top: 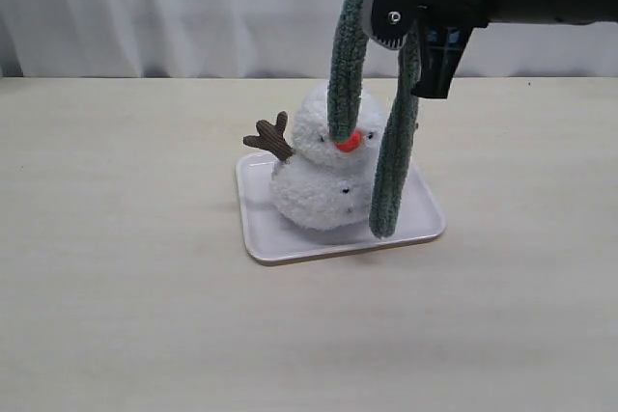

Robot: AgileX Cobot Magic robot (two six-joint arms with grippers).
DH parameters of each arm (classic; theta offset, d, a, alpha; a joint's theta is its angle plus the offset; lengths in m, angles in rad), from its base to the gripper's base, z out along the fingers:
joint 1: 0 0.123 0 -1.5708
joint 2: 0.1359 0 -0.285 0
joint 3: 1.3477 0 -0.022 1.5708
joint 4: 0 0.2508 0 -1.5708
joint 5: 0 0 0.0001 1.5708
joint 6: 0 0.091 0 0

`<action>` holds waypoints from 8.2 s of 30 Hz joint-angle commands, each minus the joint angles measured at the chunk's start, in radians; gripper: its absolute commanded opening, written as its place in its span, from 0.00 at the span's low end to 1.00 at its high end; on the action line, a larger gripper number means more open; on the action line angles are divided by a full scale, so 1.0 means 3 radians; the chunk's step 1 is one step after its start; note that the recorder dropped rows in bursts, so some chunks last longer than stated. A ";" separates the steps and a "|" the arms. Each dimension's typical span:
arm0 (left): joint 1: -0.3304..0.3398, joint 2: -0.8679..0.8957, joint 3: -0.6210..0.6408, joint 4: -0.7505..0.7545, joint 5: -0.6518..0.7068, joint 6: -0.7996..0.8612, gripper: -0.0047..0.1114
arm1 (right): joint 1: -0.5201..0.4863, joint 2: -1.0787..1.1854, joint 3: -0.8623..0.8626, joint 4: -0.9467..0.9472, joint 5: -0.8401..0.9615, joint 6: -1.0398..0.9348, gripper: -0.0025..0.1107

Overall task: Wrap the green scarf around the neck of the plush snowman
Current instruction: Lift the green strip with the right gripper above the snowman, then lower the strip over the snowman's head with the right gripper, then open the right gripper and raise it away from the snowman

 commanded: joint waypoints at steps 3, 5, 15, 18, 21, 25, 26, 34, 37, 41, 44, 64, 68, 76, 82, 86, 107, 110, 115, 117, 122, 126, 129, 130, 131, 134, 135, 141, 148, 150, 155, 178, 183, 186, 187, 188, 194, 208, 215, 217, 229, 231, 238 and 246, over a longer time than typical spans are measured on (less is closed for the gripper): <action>-0.0008 -0.0006 0.0008 0.0021 -0.0007 -0.0016 0.27 | -0.0181 0.0158 -0.0007 0.0009 -0.0517 0.0059 0.06; -0.0008 -0.0006 0.0008 0.0021 -0.0007 -0.0016 0.27 | -0.0234 0.0194 -0.0007 0.0009 -0.0654 0.0254 0.06; -0.0008 -0.0006 0.0008 0.0021 -0.0007 -0.0016 0.27 | -0.0264 0.0626 -0.0007 0.0009 -0.0979 0.0472 0.06; -0.0008 -0.0006 0.0008 0.0021 -0.0007 -0.0016 0.27 | -0.0264 0.0748 -0.0007 0.0009 -0.1237 0.0587 0.06; -0.0008 -0.0006 0.0008 0.0021 -0.0007 -0.0016 0.27 | -0.0264 0.0843 -0.0013 0.0009 -0.1579 0.0914 0.06; -0.0008 -0.0006 0.0008 0.0021 -0.0007 -0.0016 0.27 | -0.0264 0.0891 -0.0013 -0.0001 -0.1796 0.1161 0.06; -0.0008 -0.0006 0.0008 0.0021 -0.0007 -0.0016 0.27 | -0.0264 0.0891 -0.0013 -0.0077 -0.1816 0.1230 0.06; -0.0008 -0.0006 0.0008 0.0021 -0.0014 -0.0016 0.27 | -0.0264 0.0906 -0.0013 -0.1060 -0.1850 0.2674 0.06; -0.0008 -0.0006 0.0008 0.0021 -0.0014 -0.0016 0.27 | -0.0264 0.0927 -0.0013 -0.1471 -0.1861 0.3279 0.06; -0.0008 -0.0006 0.0008 0.0021 -0.0014 -0.0016 0.27 | -0.0264 0.0933 -0.0007 -0.2131 -0.1861 0.4327 0.06; -0.0008 -0.0006 0.0008 0.0021 -0.0014 -0.0016 0.27 | -0.0264 0.0933 -0.0007 -0.2500 -0.1985 0.4988 0.06; -0.0008 -0.0006 0.0008 0.0021 -0.0014 -0.0016 0.27 | -0.0270 0.1184 -0.0120 -0.3551 -0.1950 0.5802 0.06; -0.0008 -0.0006 0.0008 0.0021 -0.0014 -0.0016 0.27 | -0.0263 0.1363 -0.0213 -0.3559 -0.2048 0.5802 0.06; -0.0008 -0.0006 0.0008 0.0021 -0.0002 -0.0016 0.27 | -0.0263 0.1452 -0.0213 -0.4780 -0.2073 0.5711 0.06; -0.0008 -0.0006 0.0008 0.0021 -0.0002 -0.0016 0.27 | -0.0263 0.1452 -0.0213 -0.4757 -0.1845 0.5205 0.11; -0.0008 -0.0006 0.0008 0.0021 -0.0002 -0.0016 0.27 | -0.0263 0.1452 -0.0213 -0.4750 -0.1852 0.5205 0.38; -0.0008 -0.0006 0.0008 0.0021 -0.0030 -0.0016 0.27 | -0.0263 0.1112 -0.0238 -0.6275 -0.1632 0.8254 0.58; -0.0008 -0.0006 0.0008 0.0021 -0.0030 -0.0016 0.27 | -0.0263 0.1112 -0.0245 -0.6275 -0.1667 0.8246 0.59; -0.0008 -0.0006 0.0008 0.0021 -0.0030 -0.0016 0.27 | -0.0263 0.1112 -0.0245 -0.6275 -0.1308 0.8298 0.76; -0.0008 -0.0006 0.0008 0.0021 -0.0030 -0.0016 0.27 | -0.0263 0.1106 -0.0245 -0.6275 -0.1309 0.8322 0.79; -0.0008 -0.0006 0.0008 0.0021 -0.0030 -0.0016 0.27 | -0.0263 0.1063 -0.0245 -0.6275 -0.1853 0.8530 0.79; -0.0008 -0.0006 0.0008 0.0021 -0.0030 -0.0016 0.27 | -0.0263 0.1063 -0.0238 -0.6275 -0.1827 0.8638 0.79; -0.0008 -0.0006 0.0008 0.0021 -0.0030 -0.0016 0.27 | -0.0263 0.1063 -0.0238 -0.6275 -0.1763 0.8630 0.79; -0.0008 -0.0006 0.0008 0.0021 -0.0030 -0.0016 0.27 | -0.0263 0.1063 -0.0238 -0.6275 -0.1710 0.8578 0.79; -0.0008 -0.0006 0.0008 0.0021 -0.0019 -0.0016 0.27 | -0.0263 0.1063 -0.0225 -0.6275 -0.1615 0.8493 0.79; -0.0008 -0.0006 0.0008 0.0021 -0.0001 -0.0016 0.27 | -0.0263 0.1063 -0.0182 -0.6275 -0.1291 0.8180 0.79; -0.0008 -0.0006 0.0008 0.0021 -0.0001 -0.0016 0.27 | -0.0263 0.1063 -0.0158 -0.6275 -0.1194 0.8124 0.79; -0.0008 -0.0006 0.0008 0.0021 -0.0001 -0.0016 0.27 | -0.0263 0.1063 -0.0001 -0.6275 -0.1145 0.7595 0.79; -0.0008 -0.0006 0.0008 0.0021 -0.0001 -0.0016 0.27 | -0.0146 0.0929 0.0184 -0.6275 -0.0992 0.7016 0.79; -0.0008 -0.0006 0.0008 0.0021 -0.0001 -0.0016 0.27 | -0.0078 0.0888 0.0184 -0.6275 -0.0840 0.7023 0.79; -0.0008 -0.0006 0.0008 0.0021 -0.0001 -0.0016 0.27 | 0.0011 0.0754 0.0184 -0.6275 -0.0717 0.7215 0.79; -0.0008 -0.0006 0.0008 0.0021 -0.0030 -0.0016 0.27 | 0.0011 -0.0199 0.0394 -0.6275 -0.0693 0.9253 0.61; -0.0008 -0.0006 0.0008 0.0021 -0.0030 -0.0016 0.27 | 0.0011 -0.0559 0.0479 -0.6275 -0.0880 0.9716 0.36; -0.0008 -0.0006 0.0008 0.0021 -0.0030 -0.0016 0.27 | 0.0005 -0.0804 0.0657 -0.6275 -0.0907 0.9733 0.17; -0.0008 -0.0006 0.0008 0.0021 -0.0030 -0.0016 0.27 | 0.0005 -0.0938 0.0777 -0.6275 -0.0900 0.9741 0.07; -0.0008 -0.0006 0.0008 0.0021 -0.0030 -0.0016 0.27 | 0.0005 -0.0986 0.0841 -0.6275 -0.0880 0.9814 0.06; -0.0008 -0.0006 0.0008 0.0021 -0.0030 -0.0016 0.27 | -0.0272 -0.0759 0.0835 -0.6275 -0.1273 1.0745 0.06; -0.0008 -0.0006 0.0008 0.0275 -0.0675 0.0002 0.27 | -0.1702 -0.0090 0.0397 -0.6275 -0.2383 1.0809 0.34; -0.0008 -0.0006 0.0008 0.0165 -0.1575 -0.0423 0.27 | -0.1694 -0.0090 0.0397 -0.6275 -0.2410 1.0837 0.40; -0.0008 -0.0006 0.0008 0.0170 -0.1640 -0.0439 0.27 | -0.1694 -0.0090 0.0397 -0.6275 -0.2442 1.0837 0.40; -0.0008 0.0469 -0.0250 0.0421 -0.1620 -0.0646 0.04 | -0.1694 -0.0090 0.0397 -0.6275 -0.2691 1.0837 0.40; -0.0008 0.0843 -0.0433 0.0453 -0.1649 -0.0638 0.04 | -0.1694 -0.0090 0.0402 -0.6275 -0.2707 1.0770 0.40; -0.0008 0.2314 -0.1119 0.1116 -0.2174 -0.0512 0.04 | -0.1694 -0.0097 0.0543 -0.6275 -0.2239 1.0229 0.40; -0.0008 0.3951 -0.2268 -0.0118 -0.1759 0.0985 0.04 | -0.1694 -0.0135 0.0624 -0.6275 -0.1364 1.0038 0.40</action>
